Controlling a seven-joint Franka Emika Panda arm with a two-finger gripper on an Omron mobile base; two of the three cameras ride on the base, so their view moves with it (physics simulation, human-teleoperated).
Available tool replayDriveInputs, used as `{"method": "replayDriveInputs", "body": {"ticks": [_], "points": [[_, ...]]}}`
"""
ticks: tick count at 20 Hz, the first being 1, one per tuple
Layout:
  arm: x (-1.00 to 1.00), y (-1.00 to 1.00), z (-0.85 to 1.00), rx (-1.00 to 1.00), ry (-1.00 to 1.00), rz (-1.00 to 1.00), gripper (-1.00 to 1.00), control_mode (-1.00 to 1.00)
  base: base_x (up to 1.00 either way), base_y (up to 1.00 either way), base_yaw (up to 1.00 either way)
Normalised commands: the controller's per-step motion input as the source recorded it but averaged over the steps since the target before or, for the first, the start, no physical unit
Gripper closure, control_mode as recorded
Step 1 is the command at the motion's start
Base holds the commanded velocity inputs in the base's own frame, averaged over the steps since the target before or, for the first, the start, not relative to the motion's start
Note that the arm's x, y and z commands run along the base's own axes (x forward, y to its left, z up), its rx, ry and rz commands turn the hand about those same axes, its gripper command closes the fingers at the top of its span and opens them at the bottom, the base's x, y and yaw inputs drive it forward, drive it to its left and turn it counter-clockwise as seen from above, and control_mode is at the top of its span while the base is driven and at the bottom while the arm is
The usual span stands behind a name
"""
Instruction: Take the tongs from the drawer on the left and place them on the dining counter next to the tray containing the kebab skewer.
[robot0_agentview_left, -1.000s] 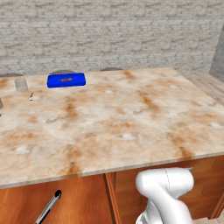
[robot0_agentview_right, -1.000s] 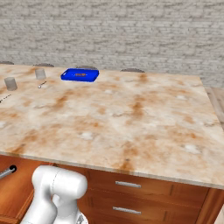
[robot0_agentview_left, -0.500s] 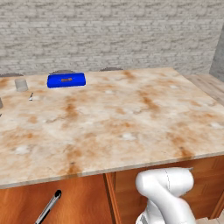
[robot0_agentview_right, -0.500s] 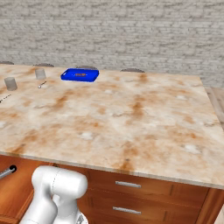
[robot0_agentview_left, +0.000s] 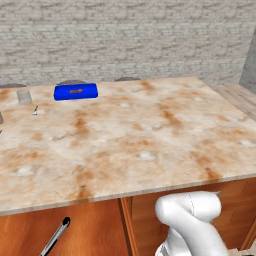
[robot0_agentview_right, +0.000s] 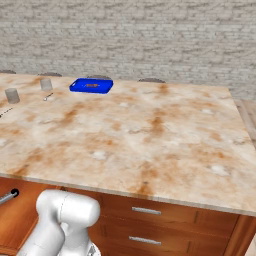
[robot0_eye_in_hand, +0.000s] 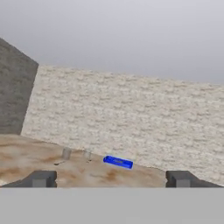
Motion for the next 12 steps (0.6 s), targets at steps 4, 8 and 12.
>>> {"method": "replayDriveInputs", "body": {"ticks": [4, 8, 12], "points": [[-0.07, -0.43, 0.72, 0.26, 0.23, -0.11, -1.00, -1.00, 0.00, 0.00, 0.00], [-0.13, -0.36, 0.80, 0.27, 0.20, -0.12, -1.00, -1.00, 0.00, 0.00, 0.00], [-0.06, -0.39, 0.77, 0.27, 0.21, -0.11, -1.00, -1.00, 0.00, 0.00, 0.00]]}}
